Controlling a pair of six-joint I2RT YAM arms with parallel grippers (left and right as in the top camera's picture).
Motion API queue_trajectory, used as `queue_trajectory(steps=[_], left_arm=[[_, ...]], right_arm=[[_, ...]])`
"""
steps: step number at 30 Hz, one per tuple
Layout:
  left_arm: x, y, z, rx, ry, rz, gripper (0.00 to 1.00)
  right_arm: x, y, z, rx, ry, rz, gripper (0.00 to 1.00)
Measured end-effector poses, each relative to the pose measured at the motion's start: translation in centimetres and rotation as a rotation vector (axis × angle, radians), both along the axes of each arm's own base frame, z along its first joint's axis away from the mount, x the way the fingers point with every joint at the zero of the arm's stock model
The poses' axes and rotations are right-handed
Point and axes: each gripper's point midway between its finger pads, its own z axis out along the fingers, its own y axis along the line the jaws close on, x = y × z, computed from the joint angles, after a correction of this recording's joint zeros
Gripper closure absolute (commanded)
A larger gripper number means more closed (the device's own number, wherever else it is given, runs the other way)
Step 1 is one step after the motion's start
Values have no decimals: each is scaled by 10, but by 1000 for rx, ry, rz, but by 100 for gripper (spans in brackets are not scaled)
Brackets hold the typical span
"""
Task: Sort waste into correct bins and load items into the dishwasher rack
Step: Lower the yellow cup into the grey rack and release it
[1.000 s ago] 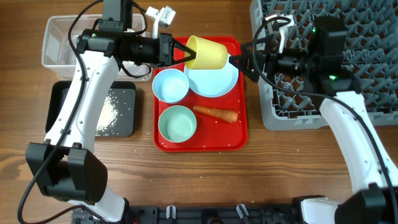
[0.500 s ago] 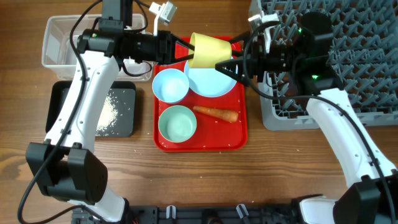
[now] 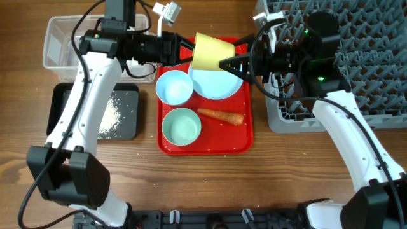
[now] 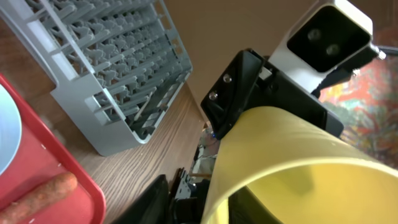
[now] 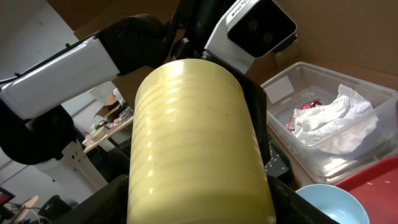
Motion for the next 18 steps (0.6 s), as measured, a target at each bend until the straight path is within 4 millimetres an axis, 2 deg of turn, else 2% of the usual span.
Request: queue_trajectory(steps=[6, 12, 18], left_arm=[[1, 0, -2, 8, 7, 7, 51], [1, 0, -2, 10, 7, 9, 51], [4, 1, -5, 31, 3, 23, 48]], right_arm=[[2, -6, 0, 2, 0, -7, 39], [15, -40, -2, 6, 26, -63, 39], [29, -79, -16, -4, 119, -165, 38]])
